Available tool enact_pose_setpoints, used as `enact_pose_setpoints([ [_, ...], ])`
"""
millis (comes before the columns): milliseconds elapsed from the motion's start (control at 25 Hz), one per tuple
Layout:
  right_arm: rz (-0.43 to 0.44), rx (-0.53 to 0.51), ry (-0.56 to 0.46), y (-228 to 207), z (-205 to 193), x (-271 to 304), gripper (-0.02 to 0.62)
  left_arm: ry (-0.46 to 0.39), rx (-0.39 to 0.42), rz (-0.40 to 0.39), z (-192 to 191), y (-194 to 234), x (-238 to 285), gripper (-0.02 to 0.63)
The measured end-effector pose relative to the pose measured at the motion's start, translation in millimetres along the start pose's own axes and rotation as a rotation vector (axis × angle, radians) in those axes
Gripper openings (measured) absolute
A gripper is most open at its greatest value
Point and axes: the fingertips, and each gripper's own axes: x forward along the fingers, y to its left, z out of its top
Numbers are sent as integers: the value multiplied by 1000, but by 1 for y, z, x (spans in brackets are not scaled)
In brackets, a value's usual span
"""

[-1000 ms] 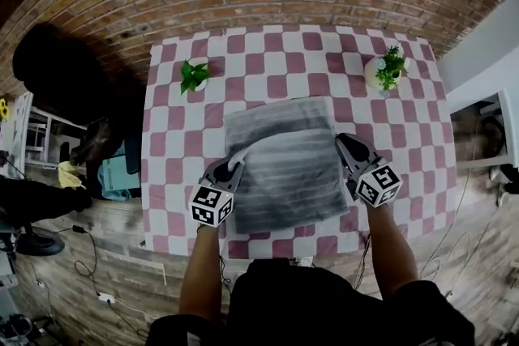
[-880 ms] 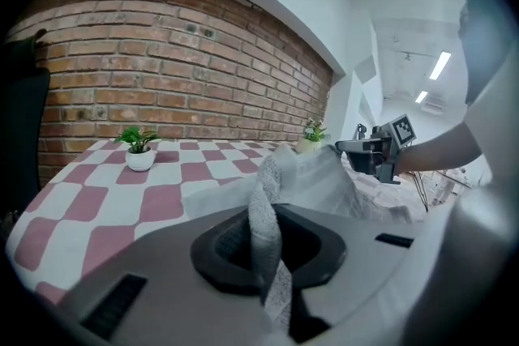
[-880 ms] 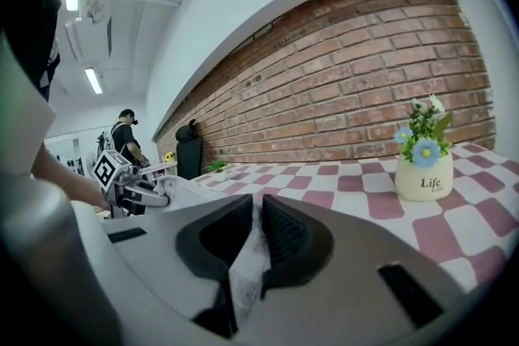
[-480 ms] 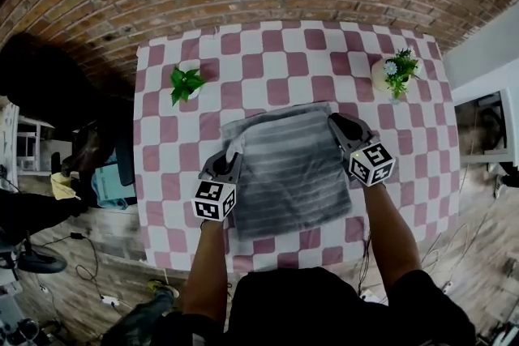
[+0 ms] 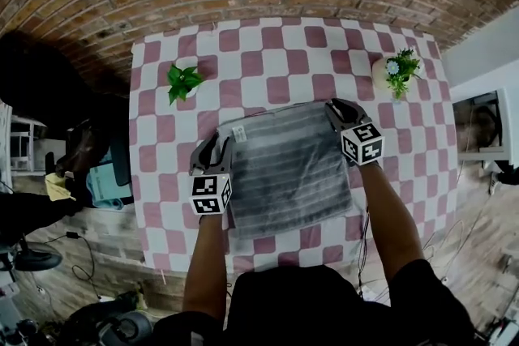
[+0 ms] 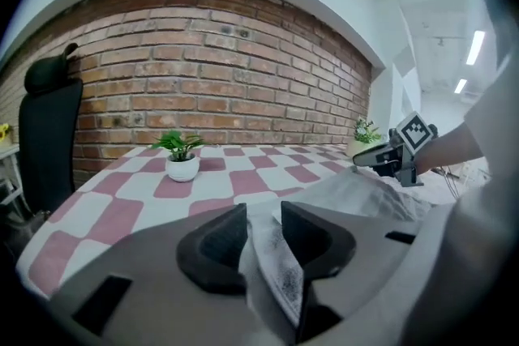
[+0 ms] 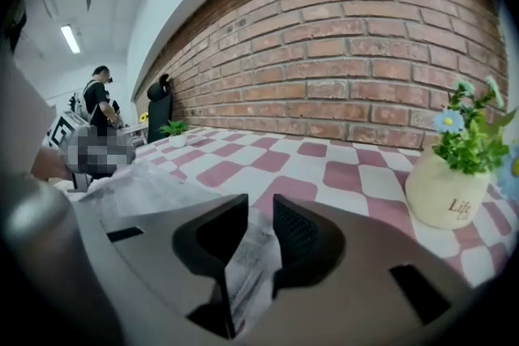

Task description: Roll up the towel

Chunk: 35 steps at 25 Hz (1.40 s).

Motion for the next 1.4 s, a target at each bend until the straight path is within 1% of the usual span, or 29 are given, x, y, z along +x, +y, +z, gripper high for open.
enact_pose_setpoints([
  [40, -28, -7, 17, -5, -3, -2, 95, -3, 11, 19, 0, 3, -3, 138],
  [120, -77, -18, 12, -12, -3, -16, 160, -12, 39, 50, 0, 8, -13, 147],
  [200, -69, -28, -16, -9, 1, -36, 166, -8, 81, 59, -2, 8, -26, 156],
  [320, 29, -77, -27, 16, -2, -70, 178, 19, 147, 24, -11, -7, -49, 158],
  [400, 106, -101, -6, 36, -13, -93, 186, 47, 160, -5, -23, -17, -65, 158],
  [520, 204, -102, 36, 60, -35, -124, 196, 94, 116, -25, -44, -29, -89, 178],
  [680, 319, -79, 95, 90, -73, -162, 201, 148, 66, -20, -70, -46, -126, 195],
  [800, 374, -89, 147, 103, -100, -190, 217, 160, 22, -22, -87, -67, -155, 237],
  [960, 407, -102, 195, 113, -130, -213, 228, 194, 41, -45, -109, -96, -181, 273],
  [1040, 404, -105, 208, 112, -144, -222, 239, 222, 46, -43, -121, -107, -186, 279],
  [1120, 389, -103, 212, 111, -153, -228, 239, 251, 52, -37, -130, -117, -190, 281],
  [1240, 390, -116, 210, 114, -161, -235, 239, 295, 65, -24, -147, -124, -196, 281],
  [1400, 384, -151, 219, 118, -172, -240, 239, 360, 54, -15, -164, -129, -204, 275],
])
